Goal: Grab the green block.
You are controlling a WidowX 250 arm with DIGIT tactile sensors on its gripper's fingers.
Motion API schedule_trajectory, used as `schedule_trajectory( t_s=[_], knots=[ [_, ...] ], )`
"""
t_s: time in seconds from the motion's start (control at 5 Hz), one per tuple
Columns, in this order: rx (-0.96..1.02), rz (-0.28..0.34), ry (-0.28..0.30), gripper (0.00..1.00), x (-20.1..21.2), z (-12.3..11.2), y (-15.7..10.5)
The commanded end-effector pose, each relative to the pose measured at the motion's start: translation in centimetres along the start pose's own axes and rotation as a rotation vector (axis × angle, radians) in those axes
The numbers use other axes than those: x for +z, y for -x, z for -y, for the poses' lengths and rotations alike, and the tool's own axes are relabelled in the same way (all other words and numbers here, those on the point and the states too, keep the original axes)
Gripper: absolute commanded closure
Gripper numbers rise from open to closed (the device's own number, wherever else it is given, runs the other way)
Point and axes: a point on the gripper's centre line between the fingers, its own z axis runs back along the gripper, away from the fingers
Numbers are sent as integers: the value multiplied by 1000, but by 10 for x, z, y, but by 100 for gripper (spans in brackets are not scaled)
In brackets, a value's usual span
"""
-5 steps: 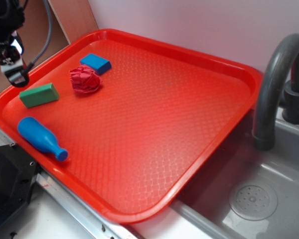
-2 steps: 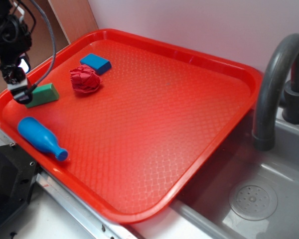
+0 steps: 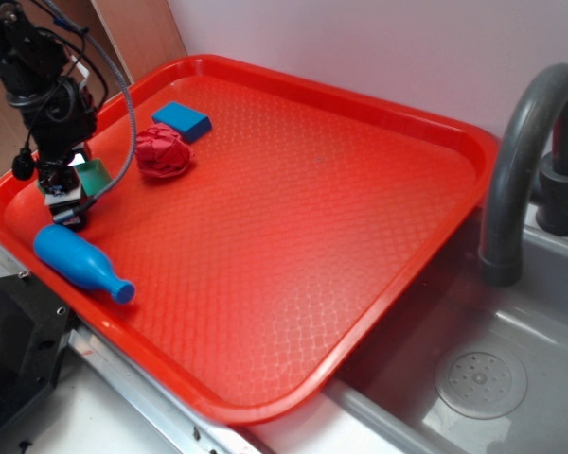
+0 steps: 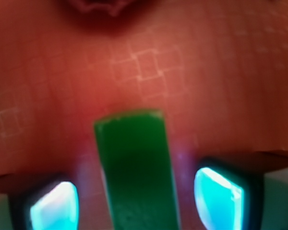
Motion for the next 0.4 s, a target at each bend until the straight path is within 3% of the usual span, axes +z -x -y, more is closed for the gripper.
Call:
schedule_trajectory(
  t_s=[0.0,0.2],
  knots=[
    [-137,43,-6,100,-10,25,-15],
    [-139,20,14,100,-11,39,-14]
  ],
)
